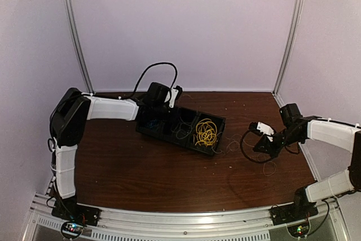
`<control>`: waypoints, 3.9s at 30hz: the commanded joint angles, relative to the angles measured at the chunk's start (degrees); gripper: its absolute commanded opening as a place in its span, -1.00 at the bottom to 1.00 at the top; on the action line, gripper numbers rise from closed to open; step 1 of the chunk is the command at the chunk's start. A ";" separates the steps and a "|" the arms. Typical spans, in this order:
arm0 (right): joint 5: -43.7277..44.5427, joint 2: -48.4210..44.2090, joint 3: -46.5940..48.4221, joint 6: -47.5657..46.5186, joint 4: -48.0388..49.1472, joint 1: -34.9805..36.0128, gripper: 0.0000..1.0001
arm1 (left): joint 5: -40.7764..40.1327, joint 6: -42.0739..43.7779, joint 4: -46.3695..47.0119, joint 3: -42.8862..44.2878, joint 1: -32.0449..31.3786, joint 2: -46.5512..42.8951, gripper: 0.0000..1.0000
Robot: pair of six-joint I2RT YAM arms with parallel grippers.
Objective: Untangle the cables
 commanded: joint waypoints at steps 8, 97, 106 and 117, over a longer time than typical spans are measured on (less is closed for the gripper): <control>-0.14 -0.61 -0.51 -0.28 -0.35 0.34 -0.94 | 0.91 3.68 0.00 0.61 0.37 3.89 -1.00; 0.02 2.61 -0.13 -0.59 -0.64 0.50 -0.93 | 4.09 12.11 -21.35 12.79 0.59 3.65 -1.00; -0.17 3.69 0.24 -0.68 -0.68 1.10 -0.94 | 4.18 11.33 -20.48 10.90 -1.46 3.97 -1.00; 1.42 -5.59 11.68 -3.24 -17.49 1.32 -1.00 | -5.40 10.34 -24.00 11.80 -2.39 -5.84 0.01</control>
